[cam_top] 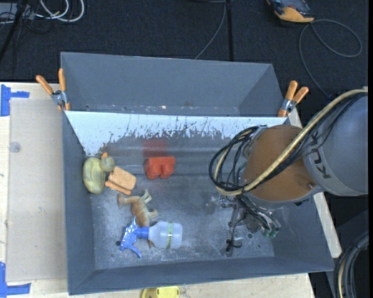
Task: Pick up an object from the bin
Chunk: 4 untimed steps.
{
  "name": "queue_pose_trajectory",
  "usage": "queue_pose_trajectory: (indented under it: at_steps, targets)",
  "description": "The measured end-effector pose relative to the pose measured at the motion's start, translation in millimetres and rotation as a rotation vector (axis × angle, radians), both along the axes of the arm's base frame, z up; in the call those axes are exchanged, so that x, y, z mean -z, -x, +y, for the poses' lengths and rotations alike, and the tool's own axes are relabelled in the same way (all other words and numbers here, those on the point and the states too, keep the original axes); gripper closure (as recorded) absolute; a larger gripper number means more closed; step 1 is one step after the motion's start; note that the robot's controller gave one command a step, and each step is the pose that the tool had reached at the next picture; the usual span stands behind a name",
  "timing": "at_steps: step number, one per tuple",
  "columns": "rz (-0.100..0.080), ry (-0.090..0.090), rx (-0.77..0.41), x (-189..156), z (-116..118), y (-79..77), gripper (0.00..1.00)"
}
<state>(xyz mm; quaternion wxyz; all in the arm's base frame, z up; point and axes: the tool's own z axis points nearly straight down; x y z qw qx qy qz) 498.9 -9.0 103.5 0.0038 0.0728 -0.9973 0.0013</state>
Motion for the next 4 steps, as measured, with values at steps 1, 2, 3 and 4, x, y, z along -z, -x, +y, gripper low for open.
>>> queue_pose_trajectory:
  at_steps: [1,2,3,4]
  targets:
    - [-0.002,-0.005,0.186,16,46,-3.7,0.00]
    - [0.002,-0.003,0.113,22,62,14.0,0.00]
    - [-0.001,-0.006,0.058,34,129,-23.5,1.00]
    - [-0.001,-0.006,0.057,34,129,-23.5,1.00]
